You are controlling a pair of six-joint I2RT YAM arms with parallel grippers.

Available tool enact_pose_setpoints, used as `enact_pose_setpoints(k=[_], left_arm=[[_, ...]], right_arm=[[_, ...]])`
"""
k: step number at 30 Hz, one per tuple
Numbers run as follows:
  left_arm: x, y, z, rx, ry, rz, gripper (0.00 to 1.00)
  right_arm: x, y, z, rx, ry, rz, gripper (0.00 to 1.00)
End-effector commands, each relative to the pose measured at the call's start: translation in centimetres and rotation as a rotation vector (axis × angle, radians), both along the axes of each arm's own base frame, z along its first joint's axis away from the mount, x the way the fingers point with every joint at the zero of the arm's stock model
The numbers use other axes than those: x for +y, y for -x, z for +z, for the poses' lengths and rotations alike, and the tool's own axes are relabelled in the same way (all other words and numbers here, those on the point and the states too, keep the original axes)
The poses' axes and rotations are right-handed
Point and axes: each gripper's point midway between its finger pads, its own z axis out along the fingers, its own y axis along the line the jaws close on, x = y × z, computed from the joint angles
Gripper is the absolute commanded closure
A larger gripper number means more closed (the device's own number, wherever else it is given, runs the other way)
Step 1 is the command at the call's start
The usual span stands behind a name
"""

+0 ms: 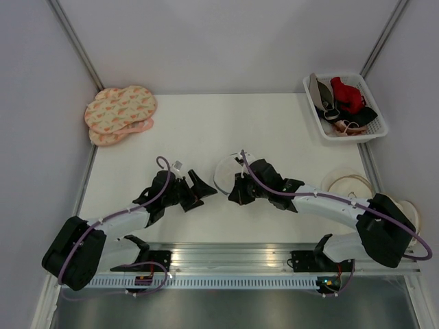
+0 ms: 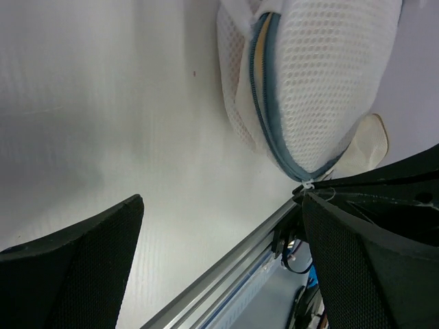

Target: Unzip the laundry bag and remove the bra

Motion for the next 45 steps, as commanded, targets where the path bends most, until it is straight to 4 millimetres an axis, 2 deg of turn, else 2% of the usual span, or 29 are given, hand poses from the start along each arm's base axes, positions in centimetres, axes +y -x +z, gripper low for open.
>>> enact_pose_setpoints(k=[1, 9, 12, 15, 18, 19, 21, 22, 24, 25, 28, 29, 31, 32, 33, 35, 39, 42, 43, 44, 45], left_arm=[[-0.4, -1.5, 2.6, -0.053, 0.115, 0.100, 0.00], [-1.2, -3.3, 4.1, -0.042, 0.211, 0.164, 0.00], [-2.1, -3.4, 4.4, -0.029, 0.247, 0.141, 0.03], [-3.2, -3.2, 4.3, -0.011, 0.266, 0.107, 0.10], [-3.7, -3.0, 4.4, -0.011, 0.297, 0.094, 0.26], [-3.8, -2.9, 4.4, -0.009, 0.305, 0.092, 0.38], [-3.7, -2.8, 4.3, -0.002, 0.310, 0.094, 0.55], [-3.7, -2.8, 4.3, -0.002, 0.308, 0.095, 0.70], [-3.6, -3.0, 4.3, -0.009, 0.290, 0.096, 0.84], [-3.5, -2.8, 4.0, 0.003, 0.281, 0.098, 0.87], [-3.3, -3.5, 4.4, -0.028, 0.237, 0.085, 0.93], [-2.9, -3.9, 4.2, -0.034, 0.201, 0.083, 0.94], [-2.4, -4.2, 4.1, -0.040, 0.171, 0.081, 0.96], [-1.9, -4.5, 3.8, -0.040, 0.140, 0.074, 0.96], [-1.8, -4.6, 3.7, -0.042, 0.129, 0.067, 0.97], [-1.4, -4.7, 3.2, -0.040, 0.092, 0.043, 0.97], [-1.4, -5.5, 2.7, -0.047, 0.052, -0.010, 0.98], [-1.7, -7.3, 2.0, -0.060, -0.015, -0.055, 0.98], [-1.8, -8.0, 2.0, -0.069, -0.027, -0.066, 0.97], [-2.4, -9.5, 3.6, -0.129, -0.019, -0.094, 0.95], [-2.8, -10.2, 2.7, -0.118, -0.023, -0.113, 0.93]], right_arm=[[3.6, 1.0, 2.5, 0.009, -0.169, 0.138, 0.99], [3.5, 2.4, 2.7, 0.003, -0.186, 0.179, 1.00], [3.3, 2.8, 2.6, -0.003, -0.185, 0.189, 0.99], [3.3, 3.0, 2.6, -0.013, -0.189, 0.199, 1.00], [3.3, 3.1, 2.6, -0.020, -0.186, 0.208, 1.00], [3.3, 3.1, 2.5, -0.020, -0.182, 0.210, 1.00], [3.2, 3.1, 2.3, -0.015, -0.172, 0.214, 1.00], [3.2, 3.2, 2.1, -0.013, -0.165, 0.212, 1.00], [2.4, 3.1, 1.2, -0.003, -0.110, 0.196, 1.00], [2.4, 3.1, 1.2, -0.004, -0.111, 0.195, 1.00], [0.3, 2.9, -0.8, 0.014, 0.012, 0.143, 0.99], [-1.8, 2.4, -2.4, 0.023, 0.125, 0.069, 0.99], [-4.0, 1.6, -3.5, 0.027, 0.242, -0.023, 1.00], [-6.2, 1.5, -4.4, 0.039, 0.340, -0.085, 1.00], [-7.7, 0.3, -4.3, 0.006, 0.401, -0.177, 0.99], [-9.9, -0.3, -4.5, 0.001, 0.472, -0.258, 1.00], [-13.6, -3.2, -3.1, -0.081, 0.546, -0.481, 1.00], [-14.3, -4.4, -2.6, -0.103, 0.556, -0.537, 1.00], [-14.0, -4.5, -2.5, -0.104, 0.550, -0.521, 1.00], [-13.3, -4.9, -2.4, -0.113, 0.522, -0.512, 1.00], [-12.9, -4.9, -2.5, -0.109, 0.511, -0.500, 1.00]])
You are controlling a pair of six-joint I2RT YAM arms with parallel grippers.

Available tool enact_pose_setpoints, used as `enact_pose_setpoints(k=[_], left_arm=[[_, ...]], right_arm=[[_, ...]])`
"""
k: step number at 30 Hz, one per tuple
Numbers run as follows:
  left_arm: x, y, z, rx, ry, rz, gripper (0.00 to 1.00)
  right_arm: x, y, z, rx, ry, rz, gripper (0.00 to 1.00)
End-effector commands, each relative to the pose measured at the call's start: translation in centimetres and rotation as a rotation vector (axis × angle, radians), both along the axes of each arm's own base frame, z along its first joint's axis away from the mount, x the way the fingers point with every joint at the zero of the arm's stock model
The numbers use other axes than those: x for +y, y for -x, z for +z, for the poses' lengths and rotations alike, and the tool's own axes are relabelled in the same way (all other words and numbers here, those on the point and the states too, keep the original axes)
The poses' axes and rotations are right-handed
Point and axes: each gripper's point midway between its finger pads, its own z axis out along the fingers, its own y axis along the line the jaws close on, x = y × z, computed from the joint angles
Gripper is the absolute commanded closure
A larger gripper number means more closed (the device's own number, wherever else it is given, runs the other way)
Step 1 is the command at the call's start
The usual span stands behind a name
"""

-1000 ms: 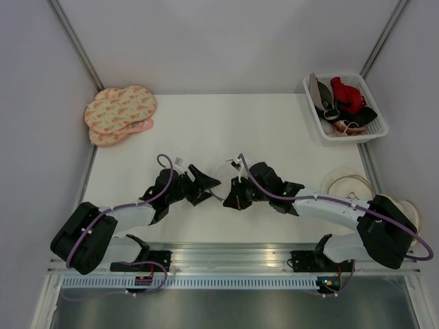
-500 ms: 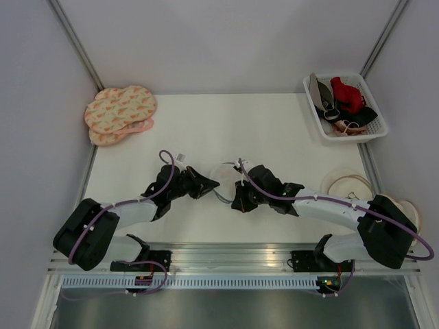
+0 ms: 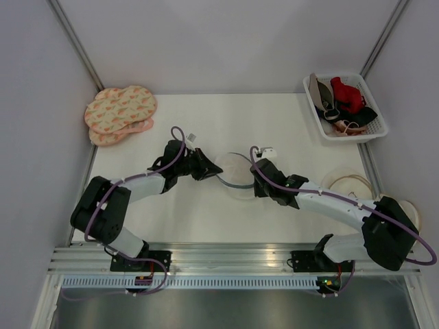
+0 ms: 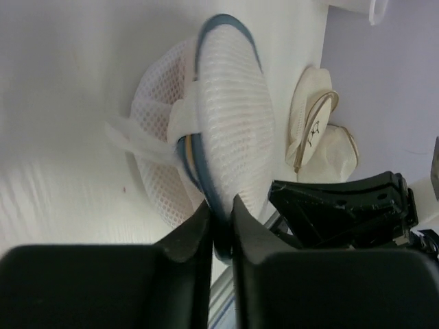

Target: Unzip the laundry bag and remove the bra

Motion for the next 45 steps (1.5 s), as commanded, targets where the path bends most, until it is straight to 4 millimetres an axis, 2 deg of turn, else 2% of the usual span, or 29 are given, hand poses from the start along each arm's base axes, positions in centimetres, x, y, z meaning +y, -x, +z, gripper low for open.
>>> enact_pose_setpoints(k=[1, 2, 3, 5, 6, 7, 9, 11, 12, 13, 14, 15, 16, 19, 24, 26, 29, 30, 32, 33, 36, 39, 41, 42, 44, 45], left_arm=[[-0.4, -4.0, 1.1, -0.157, -0.048, -0.080, 0.78], [-1.2, -4.9, 2.3, -0.194, -0.016, -0.107, 0.66], [-1.5, -5.2, 2.2, -0.197, 0.000, -0.118, 0.39], [-1.9, -5.7, 3.1, -0.208, 0.036, -0.113, 0.19], [-1.8, -5.6, 3.4, -0.213, 0.041, -0.106, 0.04], [-1.4, -5.1, 2.5, -0.175, 0.031, -0.085, 0.00], [-0.7, -4.2, 1.7, -0.133, 0.010, -0.058, 0.00], [0.3, -2.3, 0.7, -0.075, 0.010, -0.024, 0.00], [0.4, -1.5, 0.6, -0.061, 0.024, -0.017, 0.00], [0.6, 0.2, 0.1, -0.023, 0.050, -0.007, 0.00], [0.5, 0.8, 0.3, -0.027, 0.072, -0.003, 0.00], [0.5, 1.3, 0.3, -0.021, 0.088, 0.002, 0.00], [0.6, 2.3, -0.3, 0.015, 0.103, 0.009, 0.00], [0.2, 3.2, 0.4, 0.024, 0.146, 0.014, 0.01], [-0.9, 3.3, 1.8, 0.024, 0.224, 0.012, 0.01], [-1.3, 3.4, 1.9, 0.043, 0.249, 0.017, 0.03], [-2.2, 3.5, 2.2, 0.043, 0.303, -0.002, 0.23], [-2.4, 3.6, 1.4, 0.063, 0.304, -0.005, 0.46], [-2.8, 3.7, 1.6, 0.068, 0.331, -0.020, 0.72], [-2.8, 3.7, 1.3, 0.077, 0.334, -0.020, 0.89], [-2.7, 3.7, 0.7, 0.092, 0.335, -0.010, 0.98], [-2.7, 3.6, 0.6, 0.086, 0.325, -0.009, 0.98], [-2.4, 3.3, 0.2, 0.094, 0.307, 0.000, 0.98], [-2.5, 3.2, 0.4, 0.082, 0.302, -0.010, 0.98], [-2.3, 3.0, 0.5, 0.074, 0.293, -0.010, 0.98], [-2.4, 2.8, 0.5, 0.068, 0.279, -0.020, 0.98]], right_arm=[[-3.1, -0.5, -0.5, -0.005, 0.123, -0.069, 1.00], [-2.5, -0.6, -0.4, -0.009, 0.102, -0.054, 1.00], [-2.0, -0.6, -0.5, -0.003, 0.080, -0.040, 1.00], [-0.5, -0.4, -0.5, 0.011, 0.018, 0.006, 0.99], [-0.1, -0.3, -0.6, 0.018, 0.001, 0.016, 1.00], [0.5, -0.5, -0.4, 0.010, -0.028, 0.023, 1.00], [2.0, 0.0, -0.4, 0.034, -0.087, 0.074, 1.00], [3.7, 0.1, 0.1, 0.033, -0.166, 0.125, 0.99], [5.6, 1.3, 0.4, 0.073, -0.241, 0.217, 1.00], [7.4, 1.3, 1.5, 0.053, -0.321, 0.282, 1.00], [8.5, 2.0, 1.7, 0.064, -0.372, 0.342, 1.00], [10.7, 4.3, 3.0, 0.117, -0.491, 0.491, 1.00], [12.1, 4.3, 4.5, 0.087, -0.565, 0.547, 0.99], [13.5, 5.5, 5.3, 0.109, -0.635, 0.634, 1.00], [14.2, 5.8, 5.1, 0.115, -0.645, 0.673, 1.00], [14.4, 6.1, 5.4, 0.107, -0.656, 0.683, 1.00], [14.4, 6.4, 5.7, 0.088, -0.670, 0.694, 1.00], [14.3, 6.4, 5.7, 0.086, -0.668, 0.690, 1.00], [14.0, 6.5, 5.6, 0.081, -0.656, 0.692, 1.00], [13.9, 6.5, 5.4, 0.082, -0.647, 0.689, 1.00], [13.3, 6.4, 4.9, 0.080, -0.601, 0.675, 0.99], [11.8, 5.9, 3.5, 0.088, -0.495, 0.635, 1.00], [10.0, 6.3, 1.6, 0.149, -0.395, 0.584, 1.00], [8.1, 6.2, -0.2, 0.185, -0.295, 0.525, 1.00], [6.2, 5.8, -1.5, 0.211, -0.188, 0.450, 1.00], [3.5, 5.2, -2.9, 0.221, -0.059, 0.350, 1.00]])
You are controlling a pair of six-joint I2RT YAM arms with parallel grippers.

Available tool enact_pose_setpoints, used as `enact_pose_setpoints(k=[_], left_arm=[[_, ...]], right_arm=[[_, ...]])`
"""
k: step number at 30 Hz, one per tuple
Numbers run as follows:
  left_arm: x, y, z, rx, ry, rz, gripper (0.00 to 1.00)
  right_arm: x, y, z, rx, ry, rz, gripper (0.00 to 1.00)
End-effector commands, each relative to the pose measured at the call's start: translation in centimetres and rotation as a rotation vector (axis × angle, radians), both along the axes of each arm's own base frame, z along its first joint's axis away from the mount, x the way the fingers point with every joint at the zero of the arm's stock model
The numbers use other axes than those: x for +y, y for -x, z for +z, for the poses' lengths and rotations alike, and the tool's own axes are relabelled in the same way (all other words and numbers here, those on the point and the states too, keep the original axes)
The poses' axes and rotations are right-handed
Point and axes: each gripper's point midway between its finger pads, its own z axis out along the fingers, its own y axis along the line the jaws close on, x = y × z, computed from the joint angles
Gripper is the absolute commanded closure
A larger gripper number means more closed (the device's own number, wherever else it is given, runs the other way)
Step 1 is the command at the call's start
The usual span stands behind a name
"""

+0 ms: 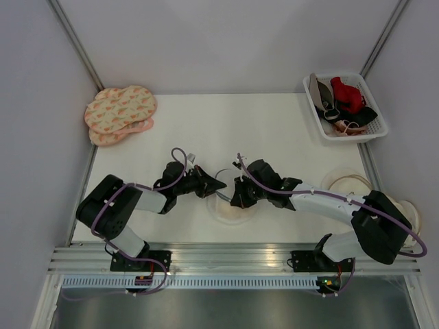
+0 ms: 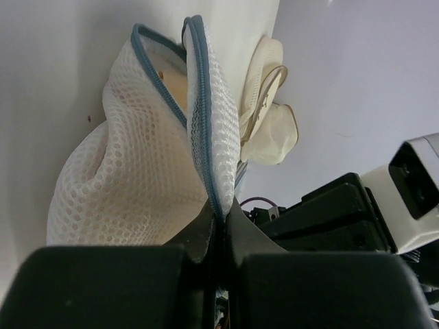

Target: Unzip the laundry bag and remove the bra

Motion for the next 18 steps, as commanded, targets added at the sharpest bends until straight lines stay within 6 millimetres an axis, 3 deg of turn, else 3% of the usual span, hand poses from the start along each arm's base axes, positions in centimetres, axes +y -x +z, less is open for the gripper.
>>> enact_pose_setpoints(k=[1, 3, 4, 8, 14, 15, 16, 17, 18], left_arm=[[-0.2, -1.4, 1.6, -0.066, 0.004, -0.013, 0.98], [-0.4, -1.7, 1.7, -0.080, -0.019, -0.032, 0.98], [-0.6, -1.7, 1.8, -0.086, -0.024, -0.047, 0.98], [-0.8, -2.7, 1.5, -0.108, -0.099, -0.089, 0.98], [-0.7, -6.4, 1.8, -0.197, -0.227, -0.155, 0.94], [-0.8, -7.6, 2.6, -0.244, -0.241, -0.150, 0.88], [-0.7, -8.2, 2.8, -0.259, -0.244, -0.149, 0.74], [-0.7, -8.6, 3.1, -0.272, -0.249, -0.149, 0.40], [-0.6, -9.4, 3.6, -0.290, -0.270, -0.132, 0.26]], right_arm=[[-7.2, -1.2, -3.8, -0.004, 0.392, -0.195, 1.00], [-9.2, -2.0, -4.2, -0.027, 0.483, -0.288, 1.00], [-11.0, -3.2, -3.9, -0.077, 0.551, -0.379, 1.00], [-14.3, -5.5, -2.2, -0.165, 0.625, -0.635, 1.00], [-14.4, -7.2, -0.2, -0.226, 0.575, -0.714, 1.00], [-14.0, -7.4, 0.0, -0.228, 0.555, -0.709, 1.00], [-13.6, -7.5, 0.0, -0.225, 0.539, -0.703, 1.00], [-13.3, -7.5, -0.1, -0.220, 0.526, -0.692, 0.99], [-12.3, -7.5, 0.0, -0.209, 0.482, -0.665, 1.00]])
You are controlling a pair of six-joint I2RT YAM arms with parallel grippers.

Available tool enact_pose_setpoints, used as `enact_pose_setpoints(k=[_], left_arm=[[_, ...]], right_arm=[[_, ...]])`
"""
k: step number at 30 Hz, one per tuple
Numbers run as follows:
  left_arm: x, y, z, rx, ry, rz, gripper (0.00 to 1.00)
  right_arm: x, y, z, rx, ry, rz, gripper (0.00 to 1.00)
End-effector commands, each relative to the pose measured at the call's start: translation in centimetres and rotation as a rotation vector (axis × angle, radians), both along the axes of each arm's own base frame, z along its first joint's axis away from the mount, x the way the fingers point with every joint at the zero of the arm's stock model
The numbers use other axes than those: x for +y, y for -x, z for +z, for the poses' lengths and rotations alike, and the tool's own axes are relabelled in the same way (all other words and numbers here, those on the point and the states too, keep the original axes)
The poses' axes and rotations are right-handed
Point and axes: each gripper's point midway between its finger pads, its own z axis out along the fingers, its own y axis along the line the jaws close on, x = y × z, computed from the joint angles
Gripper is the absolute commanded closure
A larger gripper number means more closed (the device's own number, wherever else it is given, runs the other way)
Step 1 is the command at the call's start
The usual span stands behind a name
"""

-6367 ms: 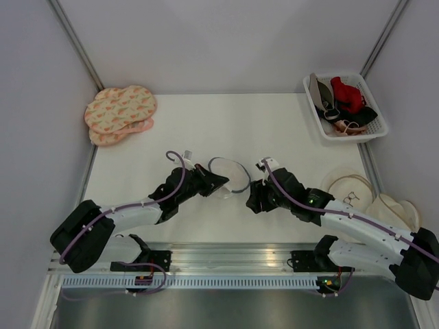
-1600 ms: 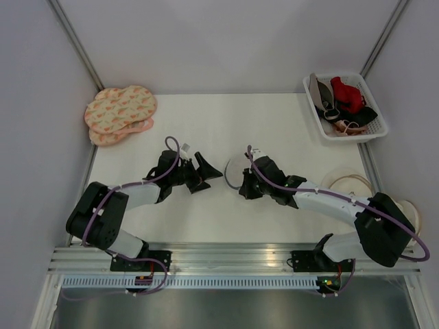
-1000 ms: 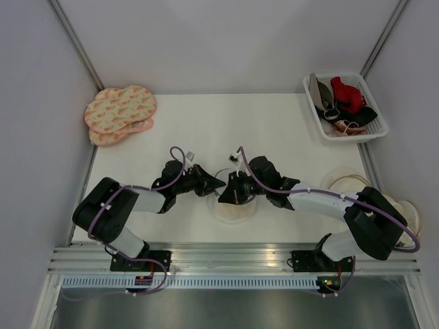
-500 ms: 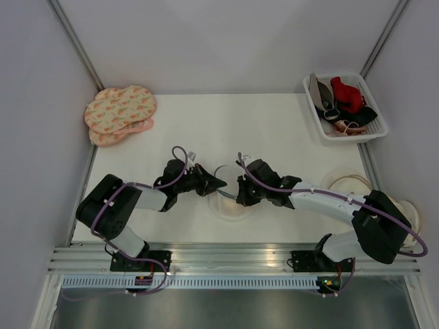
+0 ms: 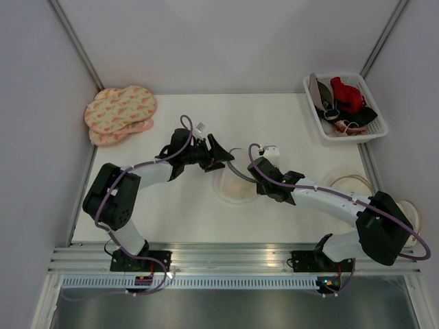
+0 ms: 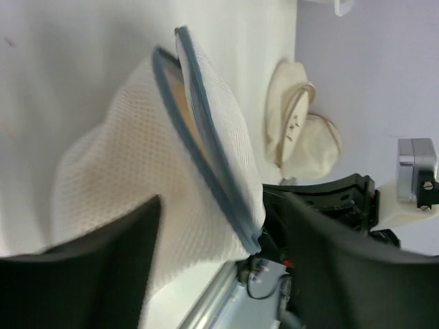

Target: Unzip the laundry bag and remove the bra

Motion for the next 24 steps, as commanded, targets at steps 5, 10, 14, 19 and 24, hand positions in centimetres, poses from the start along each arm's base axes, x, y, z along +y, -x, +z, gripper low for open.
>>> enact_pose_setpoints(k=[5, 10, 14, 19, 24], left_arm=[[2.9, -1.2, 1.1, -0.088, -0.143, 0.069, 0.00], [3.7, 3.2, 0.2, -0.017, -0.085, 0.111, 0.00], [2.7, 6.3, 0.5, 0.023, 0.006, 0.103, 0.00], [0.2, 7.3, 1.1, 0.010, 0.039, 0.044, 0.01], [-0.9, 7.0, 0.7, 0.009, 0.050, 0.011, 0.21]], right_arm=[[2.0, 0.3, 0.6, 0.011, -0.113, 0.067, 0.99], [9.2, 3.8, 2.9, 0.063, -0.440, 0.446, 1.00], [13.2, 6.3, 6.6, 0.051, -0.659, 0.693, 1.00], [14.0, 6.2, 7.2, 0.034, -0.666, 0.752, 1.00], [13.6, 6.4, 6.5, 0.042, -0.646, 0.749, 1.00]])
